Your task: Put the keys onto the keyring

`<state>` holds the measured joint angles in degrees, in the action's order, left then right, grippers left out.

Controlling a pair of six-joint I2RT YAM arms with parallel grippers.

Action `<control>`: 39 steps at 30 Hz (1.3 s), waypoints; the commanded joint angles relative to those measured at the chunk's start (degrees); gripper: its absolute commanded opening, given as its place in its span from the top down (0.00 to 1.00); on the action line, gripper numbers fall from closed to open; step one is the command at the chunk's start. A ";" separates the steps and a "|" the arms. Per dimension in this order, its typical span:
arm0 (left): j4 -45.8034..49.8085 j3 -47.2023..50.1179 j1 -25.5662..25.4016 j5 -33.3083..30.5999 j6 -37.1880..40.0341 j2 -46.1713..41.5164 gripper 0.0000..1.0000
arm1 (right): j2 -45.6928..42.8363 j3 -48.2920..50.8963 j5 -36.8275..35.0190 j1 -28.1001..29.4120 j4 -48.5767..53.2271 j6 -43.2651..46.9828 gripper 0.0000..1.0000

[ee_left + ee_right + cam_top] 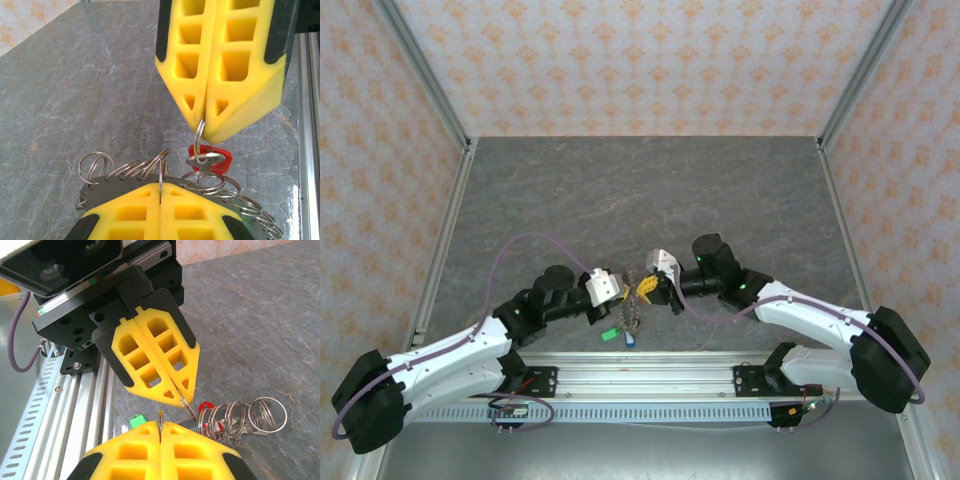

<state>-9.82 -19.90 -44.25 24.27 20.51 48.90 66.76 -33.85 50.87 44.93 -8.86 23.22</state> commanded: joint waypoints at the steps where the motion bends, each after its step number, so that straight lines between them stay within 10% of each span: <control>1: -0.77 -1.99 -0.13 0.89 0.77 -0.56 1.00 | 0.73 -2.86 1.37 0.94 0.52 1.84 1.00; 39: -1.07 -1.11 -0.14 2.73 -0.02 -2.67 1.00 | 4.30 -6.48 -26.01 3.15 11.80 -5.56 0.99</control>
<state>-8.78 -20.14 -44.10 23.57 20.64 47.72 70.02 -38.92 32.49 49.15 -2.76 18.00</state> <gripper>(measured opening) 0.040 0.041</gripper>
